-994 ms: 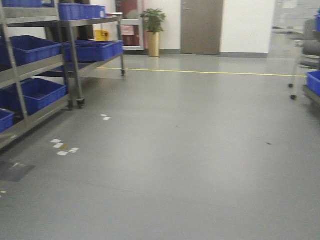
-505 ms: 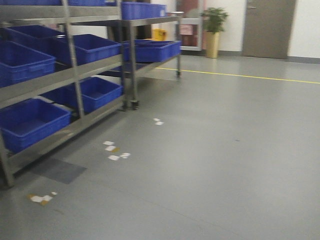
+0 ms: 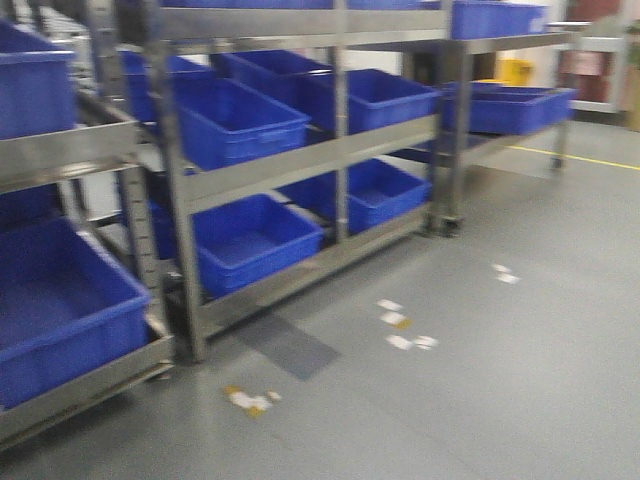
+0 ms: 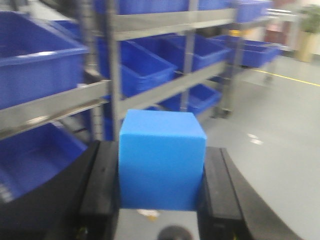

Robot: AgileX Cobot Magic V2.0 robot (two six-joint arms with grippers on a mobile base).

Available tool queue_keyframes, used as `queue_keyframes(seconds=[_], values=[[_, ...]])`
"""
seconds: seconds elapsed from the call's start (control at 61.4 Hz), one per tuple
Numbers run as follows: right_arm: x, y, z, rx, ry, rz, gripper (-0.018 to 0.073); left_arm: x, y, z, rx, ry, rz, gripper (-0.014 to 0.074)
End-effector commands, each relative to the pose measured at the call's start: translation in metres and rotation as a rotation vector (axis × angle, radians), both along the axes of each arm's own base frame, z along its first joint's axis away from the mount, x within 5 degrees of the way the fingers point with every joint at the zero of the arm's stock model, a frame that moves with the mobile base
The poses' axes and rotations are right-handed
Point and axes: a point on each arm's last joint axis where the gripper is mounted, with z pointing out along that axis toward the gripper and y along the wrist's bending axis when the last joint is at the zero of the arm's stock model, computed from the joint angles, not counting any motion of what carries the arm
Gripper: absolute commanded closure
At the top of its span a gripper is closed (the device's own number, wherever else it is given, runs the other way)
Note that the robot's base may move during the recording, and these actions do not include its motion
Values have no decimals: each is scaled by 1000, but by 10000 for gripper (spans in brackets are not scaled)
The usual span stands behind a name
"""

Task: Sort and place red and blue blocks on shelf
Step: 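Turn the base toward the shelf of blue bins, then approach the shelf bins holding both cubes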

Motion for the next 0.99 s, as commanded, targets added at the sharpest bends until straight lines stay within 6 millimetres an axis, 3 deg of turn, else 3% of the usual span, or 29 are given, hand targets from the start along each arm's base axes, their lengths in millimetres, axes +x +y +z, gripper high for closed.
queue_keyframes(seconds=[0.0,0.977], values=[[1,-2,17,4,-107,-22,473,0,2,17,-24,-103,19,474],[1,-2,17,4,-107,-22,473,0,2,17,-24,-101,19,474]])
